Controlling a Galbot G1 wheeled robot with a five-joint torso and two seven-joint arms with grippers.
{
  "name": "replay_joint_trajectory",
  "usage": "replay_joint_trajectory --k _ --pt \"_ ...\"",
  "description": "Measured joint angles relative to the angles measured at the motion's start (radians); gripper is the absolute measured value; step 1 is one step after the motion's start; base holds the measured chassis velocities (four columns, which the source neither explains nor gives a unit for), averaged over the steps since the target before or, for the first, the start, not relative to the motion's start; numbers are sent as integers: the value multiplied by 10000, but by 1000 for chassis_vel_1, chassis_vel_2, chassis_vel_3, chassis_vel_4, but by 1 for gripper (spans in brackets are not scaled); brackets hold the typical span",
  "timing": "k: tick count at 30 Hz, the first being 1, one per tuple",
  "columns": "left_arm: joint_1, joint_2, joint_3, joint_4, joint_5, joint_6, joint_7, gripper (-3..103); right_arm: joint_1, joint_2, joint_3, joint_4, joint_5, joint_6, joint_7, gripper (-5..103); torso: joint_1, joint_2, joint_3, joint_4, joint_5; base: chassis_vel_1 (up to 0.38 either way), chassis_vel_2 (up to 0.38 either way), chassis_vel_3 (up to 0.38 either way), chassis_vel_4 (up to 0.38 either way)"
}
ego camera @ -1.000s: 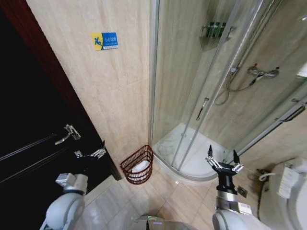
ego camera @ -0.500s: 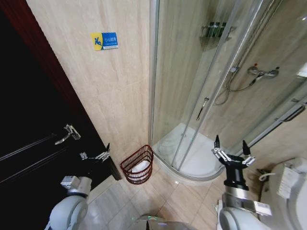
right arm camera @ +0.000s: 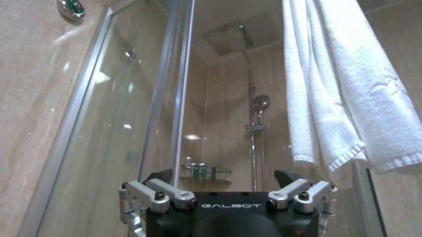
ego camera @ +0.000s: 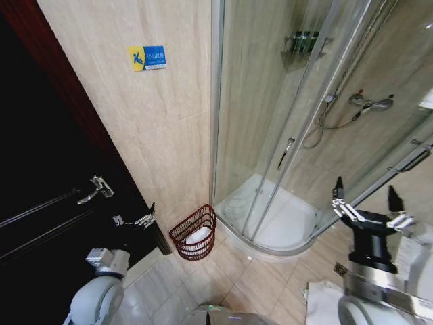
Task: Discard the used towel into the hamper.
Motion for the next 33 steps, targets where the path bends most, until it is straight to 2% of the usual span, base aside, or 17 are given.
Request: replay_joint_trajectory --k 8,15,28,33 --pt "0 3 1 5 -2 -1 0 100 -47 38 269 -10 85 15 30 100 0 0 0 1 0 0 0 0 0" --pt "0 4 1 10 -3 -1 0 100 -84 43 1077 -28 509 110 -79 100 0 0 0 0 0 0 0 0 0" --pt "-1 5 2 12 -2 -2 0 100 -93 146 617 -43 290 358 -157 100 0 0 0 -4 -1 -42 -43 -41 -43" --pt "0 4 3 12 -2 -1 0 100 -120 182 375 -52 39 31 -116 100 0 0 0 2 -1 -6 -6 -12 -5"
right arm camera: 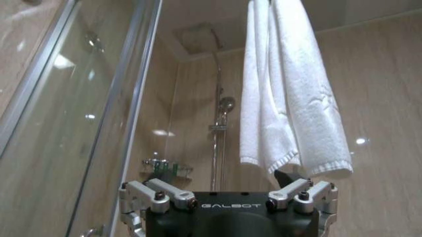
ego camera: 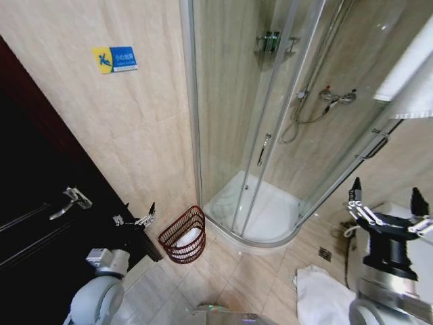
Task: Discard the used towel into the hamper.
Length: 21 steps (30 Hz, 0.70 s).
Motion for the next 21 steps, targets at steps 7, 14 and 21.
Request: replay_joint_trajectory --k 7,14,21 --pt "0 0 -1 0 0 0 0 100 30 17 -239 -23 -107 -33 134 100 -1 1 0 -1 -2 -29 -27 21 18" --pt "-1 1 0 0 0 0 0 100 40 63 -427 -24 -209 15 140 100 2 0 1 -1 1 -134 -146 146 130" --pt "0 1 -2 2 -1 0 -2 100 8 62 -413 -17 -208 79 133 100 -1 0 -1 -1 1 -229 -245 231 229"
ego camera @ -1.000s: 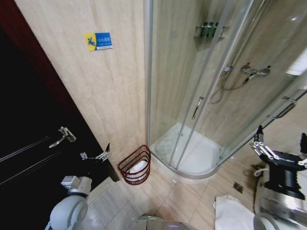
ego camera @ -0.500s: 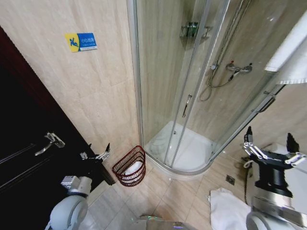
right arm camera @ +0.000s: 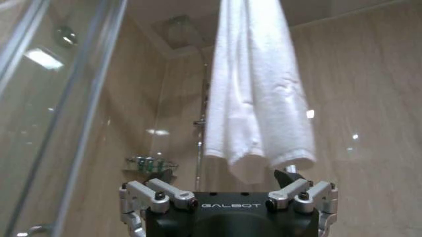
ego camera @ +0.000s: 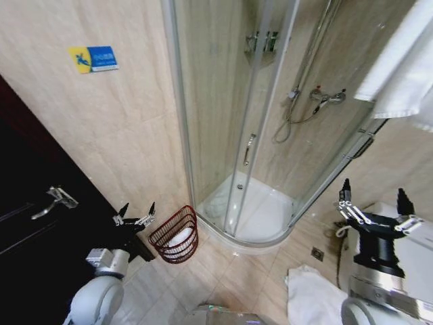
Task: Discard the used towel into the hamper.
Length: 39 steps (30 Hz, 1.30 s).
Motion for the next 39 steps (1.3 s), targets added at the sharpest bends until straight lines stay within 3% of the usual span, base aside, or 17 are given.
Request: replay_joint_trajectory --k 1,5,7,9,11,17,39 --pt "-3 1 3 0 0 0 2 100 -9 -6 23 0 9 15 0 100 6 -2 2 -9 -5 -255 -283 265 241" --pt "1 0 2 0 0 0 1 100 -14 -28 62 0 36 41 0 100 -3 0 -1 2 -3 -286 -285 291 289" --pt "-3 0 5 -1 0 1 7 100 -15 -30 64 -15 41 55 0 100 6 -2 3 -6 -2 -301 -306 283 277" --pt "-1 0 4 -1 0 1 3 100 -6 -32 58 -41 41 67 -2 100 4 -2 2 2 10 -312 -292 279 267" --pt "0 -1 3 0 0 1 2 100 22 -30 11 -106 35 220 -1 100 -2 1 -1 2 -6 -285 -284 305 268" --pt "-2 -1 5 0 0 1 6 100 79 -7 -65 -296 -66 448 -64 100 2 -1 1 -2 2 -184 -211 222 164" --pt "-2 0 1 -1 0 1 0 100 85 138 -109 -645 -64 877 -223 100 2 1 1 -1 -2 28 11 6 8"
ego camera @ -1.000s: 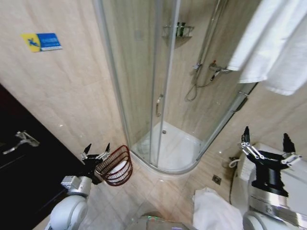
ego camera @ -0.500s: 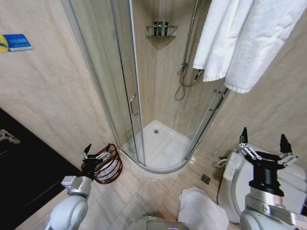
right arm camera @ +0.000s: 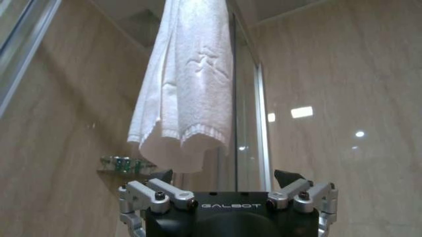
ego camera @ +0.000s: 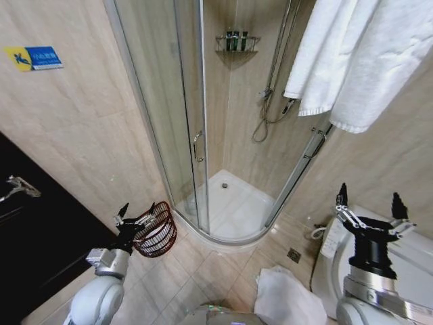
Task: Discard the used towel into the hamper.
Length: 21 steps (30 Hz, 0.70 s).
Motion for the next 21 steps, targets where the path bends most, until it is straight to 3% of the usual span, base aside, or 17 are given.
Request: replay_joint_trajectory --k 13,21 --pt "2 0 0 0 0 0 1 100 20 33 81 -437 -1 112 134 100 -1 0 0 4 0 60 65 62 71" --pt "1 0 0 0 0 0 1 100 362 -794 845 66 809 -945 399 100 -1 -1 0 0 2 0 0 0 0"
